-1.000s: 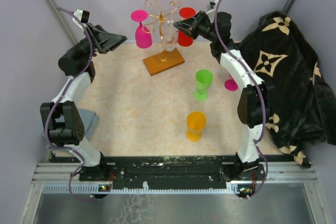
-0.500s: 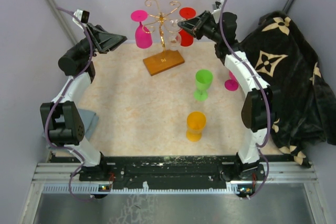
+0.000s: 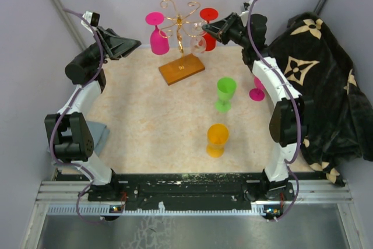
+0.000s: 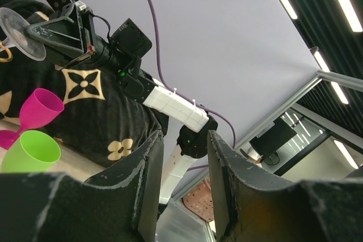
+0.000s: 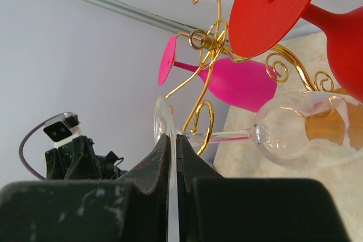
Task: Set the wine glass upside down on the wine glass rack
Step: Turn the wine glass upside down at the wine rack.
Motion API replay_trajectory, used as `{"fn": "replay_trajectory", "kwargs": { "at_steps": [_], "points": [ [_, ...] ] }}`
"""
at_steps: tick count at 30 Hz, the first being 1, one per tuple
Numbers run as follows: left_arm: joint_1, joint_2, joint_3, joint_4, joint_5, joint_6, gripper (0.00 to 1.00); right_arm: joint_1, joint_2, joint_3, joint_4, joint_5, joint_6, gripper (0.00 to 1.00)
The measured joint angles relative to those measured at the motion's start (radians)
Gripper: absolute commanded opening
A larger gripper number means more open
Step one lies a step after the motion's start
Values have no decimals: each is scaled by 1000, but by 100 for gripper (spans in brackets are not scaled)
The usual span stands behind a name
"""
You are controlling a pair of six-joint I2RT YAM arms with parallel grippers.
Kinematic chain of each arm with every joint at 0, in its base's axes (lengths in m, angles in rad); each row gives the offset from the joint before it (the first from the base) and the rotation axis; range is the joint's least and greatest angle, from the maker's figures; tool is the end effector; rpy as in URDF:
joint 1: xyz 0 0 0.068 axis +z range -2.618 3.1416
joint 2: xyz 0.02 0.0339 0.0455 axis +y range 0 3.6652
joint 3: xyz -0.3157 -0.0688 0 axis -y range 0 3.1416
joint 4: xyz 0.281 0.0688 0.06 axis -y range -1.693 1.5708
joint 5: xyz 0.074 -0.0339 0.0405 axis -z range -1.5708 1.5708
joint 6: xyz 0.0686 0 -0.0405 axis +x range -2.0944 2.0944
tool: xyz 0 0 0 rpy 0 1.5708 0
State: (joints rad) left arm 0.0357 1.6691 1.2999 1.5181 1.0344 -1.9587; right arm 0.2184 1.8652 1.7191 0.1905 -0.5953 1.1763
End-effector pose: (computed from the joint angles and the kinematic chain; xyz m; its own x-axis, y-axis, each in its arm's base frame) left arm 0.3812 -0.0454 0.4817 -0.6536 -0.4967 -0.5710 0.7178 -0.1678 -0.6757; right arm 0.5081 0.1522 0.4399 -0.6539 0.6379 -0.4069 -0.3191 0.2551 0.9127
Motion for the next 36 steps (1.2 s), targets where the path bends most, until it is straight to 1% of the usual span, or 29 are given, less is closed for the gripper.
{"fn": "replay_trajectory", "kwargs": {
  "at_steps": [22,26,30,31,32,36],
  "points": [
    [-1,-1,-7,0,0,4,43,0,-12,-3,-55,-19,-24,0],
    [-1,-1,-7,0,-1,4,43,0,-9,-3,-68,-24,-29,7],
    [-1,-1,-7,0,-1,4,43,0,-2,-2,-74,-29,-32,8],
    [-1,-1,-7,0,-1,4,43,0,1,-2,-73,-30,-32,10],
    [-1,-1,-7,0,-1,4,43,0,5,1,-74,-32,-32,15],
    [-1,-1,-7,0,-1,4,43,1,26,19,-68,-37,-31,19]
  ]
}}
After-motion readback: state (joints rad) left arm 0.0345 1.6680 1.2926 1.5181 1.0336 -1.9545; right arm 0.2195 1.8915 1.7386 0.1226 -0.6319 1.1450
